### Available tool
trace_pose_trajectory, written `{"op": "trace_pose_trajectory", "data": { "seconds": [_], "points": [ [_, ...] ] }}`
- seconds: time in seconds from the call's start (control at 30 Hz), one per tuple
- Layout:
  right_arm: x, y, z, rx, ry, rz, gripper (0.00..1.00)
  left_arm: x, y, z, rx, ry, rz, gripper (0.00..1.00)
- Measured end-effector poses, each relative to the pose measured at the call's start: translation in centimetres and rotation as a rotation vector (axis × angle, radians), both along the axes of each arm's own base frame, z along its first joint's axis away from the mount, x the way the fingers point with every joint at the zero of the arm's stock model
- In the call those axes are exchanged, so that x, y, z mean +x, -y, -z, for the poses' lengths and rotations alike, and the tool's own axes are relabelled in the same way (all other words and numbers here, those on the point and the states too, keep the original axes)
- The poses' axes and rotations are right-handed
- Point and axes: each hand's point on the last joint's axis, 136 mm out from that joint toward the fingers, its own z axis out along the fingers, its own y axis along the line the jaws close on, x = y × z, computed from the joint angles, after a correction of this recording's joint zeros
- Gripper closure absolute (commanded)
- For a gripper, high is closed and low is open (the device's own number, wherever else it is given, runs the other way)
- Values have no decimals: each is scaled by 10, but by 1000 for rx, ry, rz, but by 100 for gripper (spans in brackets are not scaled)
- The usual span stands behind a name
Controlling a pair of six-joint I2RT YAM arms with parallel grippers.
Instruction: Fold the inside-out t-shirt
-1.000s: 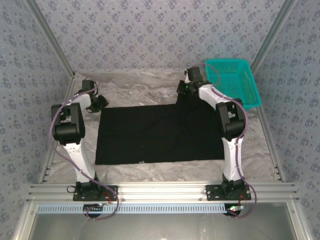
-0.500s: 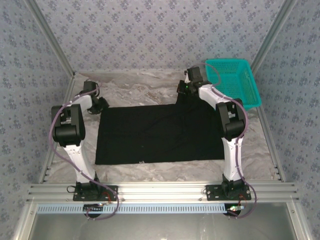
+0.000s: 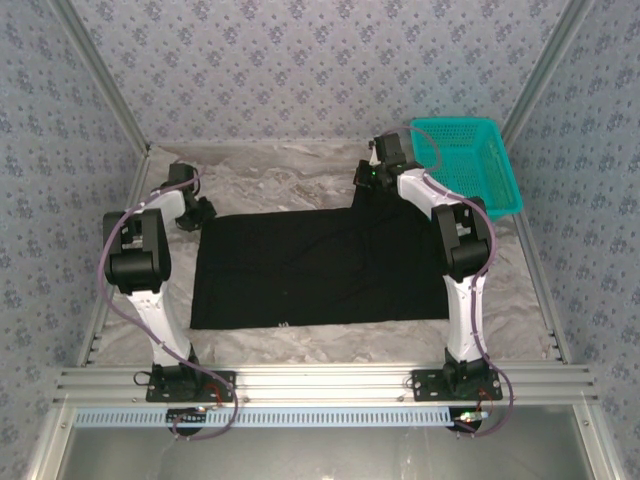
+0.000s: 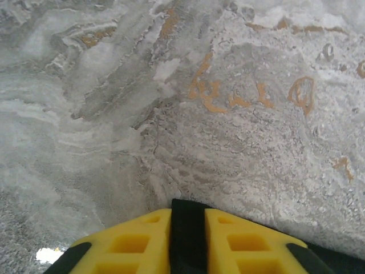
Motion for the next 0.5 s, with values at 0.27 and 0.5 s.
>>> {"op": "trace_pose_trajectory", "data": {
  "seconds": [0.27, 0.5],
  "points": [
    [0, 0, 0, 0, -3, 3, 100, 2, 3, -4, -2, 4, 18, 100],
    [-28, 15, -16, -59, -33, 37, 100, 3, 9, -26, -34, 61, 25, 100]
  ]
}}
